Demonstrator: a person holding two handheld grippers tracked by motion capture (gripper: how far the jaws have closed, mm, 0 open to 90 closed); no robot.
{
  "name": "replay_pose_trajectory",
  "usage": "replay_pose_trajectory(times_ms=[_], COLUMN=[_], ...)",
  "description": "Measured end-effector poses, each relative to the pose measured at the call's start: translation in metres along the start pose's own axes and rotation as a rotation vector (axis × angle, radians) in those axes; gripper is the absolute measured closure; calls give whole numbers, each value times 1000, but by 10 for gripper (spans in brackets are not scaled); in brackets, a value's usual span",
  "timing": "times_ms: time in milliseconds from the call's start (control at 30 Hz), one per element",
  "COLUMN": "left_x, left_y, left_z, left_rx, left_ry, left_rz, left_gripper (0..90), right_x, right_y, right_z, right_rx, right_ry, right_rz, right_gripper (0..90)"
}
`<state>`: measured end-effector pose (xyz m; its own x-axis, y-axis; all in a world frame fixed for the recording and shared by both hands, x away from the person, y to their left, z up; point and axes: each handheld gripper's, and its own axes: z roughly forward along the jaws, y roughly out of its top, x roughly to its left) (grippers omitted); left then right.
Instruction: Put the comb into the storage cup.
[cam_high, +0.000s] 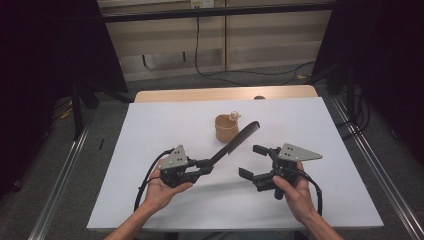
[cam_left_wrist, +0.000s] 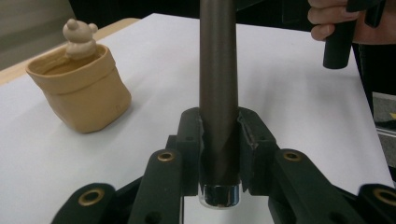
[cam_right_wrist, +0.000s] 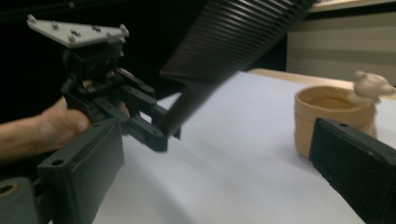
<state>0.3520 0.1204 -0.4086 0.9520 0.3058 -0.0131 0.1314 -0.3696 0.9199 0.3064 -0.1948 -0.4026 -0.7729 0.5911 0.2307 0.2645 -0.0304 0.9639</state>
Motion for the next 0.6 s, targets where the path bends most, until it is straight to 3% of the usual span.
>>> replay_pose_trajectory(times_ms=[133, 200, 267, 467, 600], left_x=[0, -1, -1, -3, -4], left_y=[2, 3, 3, 6, 6], left_z=[0, 0, 0, 1, 5], left_rx=[-13, -4, 4, -8, 12], left_ry=[3, 33, 28, 33, 27], left_rz=[-1, 8, 3, 13, 21], left_gripper=[729, 729, 729, 729, 729], right_x=[3, 3, 2, -1, -4], right_y=[1, 0, -1, -2, -2], right_z=[6, 9, 11, 17, 22], right_rx=[-3, -1, -1, -5, -18], right_ry=[12, 14, 14, 27, 40], right_rz=[-22, -15, -12, 28, 69], right_gripper=[31, 32, 34, 40, 86])
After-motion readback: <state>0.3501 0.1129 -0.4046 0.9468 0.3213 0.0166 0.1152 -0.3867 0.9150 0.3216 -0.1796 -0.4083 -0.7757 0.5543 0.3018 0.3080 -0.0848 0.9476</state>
